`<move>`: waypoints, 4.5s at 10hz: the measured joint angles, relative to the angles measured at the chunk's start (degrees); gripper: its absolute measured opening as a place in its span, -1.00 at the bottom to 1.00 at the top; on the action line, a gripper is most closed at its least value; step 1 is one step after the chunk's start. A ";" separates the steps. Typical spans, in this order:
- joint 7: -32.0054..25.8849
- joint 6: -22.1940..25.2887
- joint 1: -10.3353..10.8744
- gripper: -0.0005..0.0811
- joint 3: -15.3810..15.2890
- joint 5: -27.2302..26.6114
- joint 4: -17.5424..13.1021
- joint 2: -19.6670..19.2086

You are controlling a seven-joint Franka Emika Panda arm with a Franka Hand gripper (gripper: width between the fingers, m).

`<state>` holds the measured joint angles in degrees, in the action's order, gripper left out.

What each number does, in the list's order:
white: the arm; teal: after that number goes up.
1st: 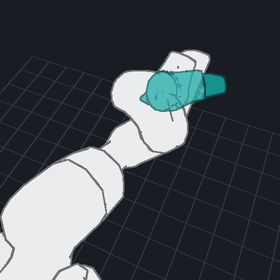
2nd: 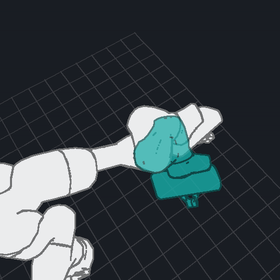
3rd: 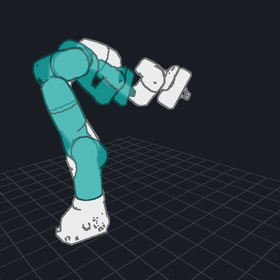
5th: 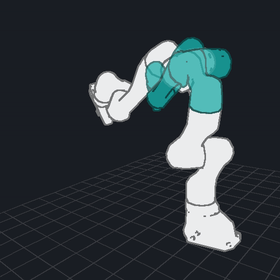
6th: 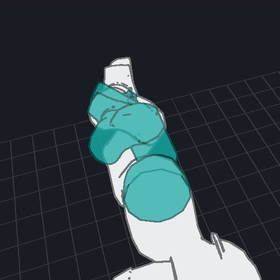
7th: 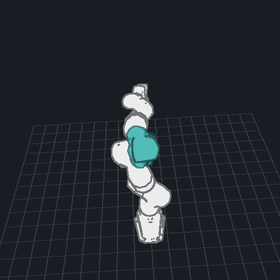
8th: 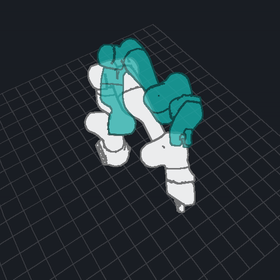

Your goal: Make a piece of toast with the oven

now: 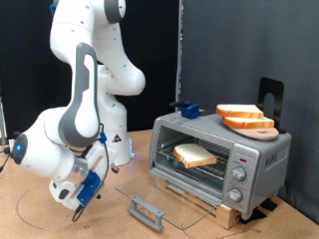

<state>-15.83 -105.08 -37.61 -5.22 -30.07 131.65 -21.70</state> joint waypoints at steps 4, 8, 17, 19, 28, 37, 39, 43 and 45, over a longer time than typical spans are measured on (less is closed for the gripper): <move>-0.21 -2.69 1.32 0.99 -2.87 -1.33 3.79 -0.18; -0.98 -3.25 1.38 0.99 -4.34 -2.94 5.51 -0.09; -4.81 20.32 -1.92 0.99 -4.53 -2.31 3.56 9.66; -6.02 23.18 -1.63 0.99 -5.83 -2.34 4.28 12.42; -8.06 25.80 1.68 0.99 -12.38 -4.84 15.26 26.68; 1.43 16.06 -1.00 0.99 -12.26 -14.61 19.57 34.05; 1.69 16.04 -1.82 0.99 -12.00 -14.46 18.63 32.34; 0.38 17.51 -3.14 0.99 -9.65 -14.88 12.62 28.25; -0.22 19.79 -4.03 0.99 -8.18 -13.72 7.99 24.87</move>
<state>-16.06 -85.29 -41.64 -13.40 -43.79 139.64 3.17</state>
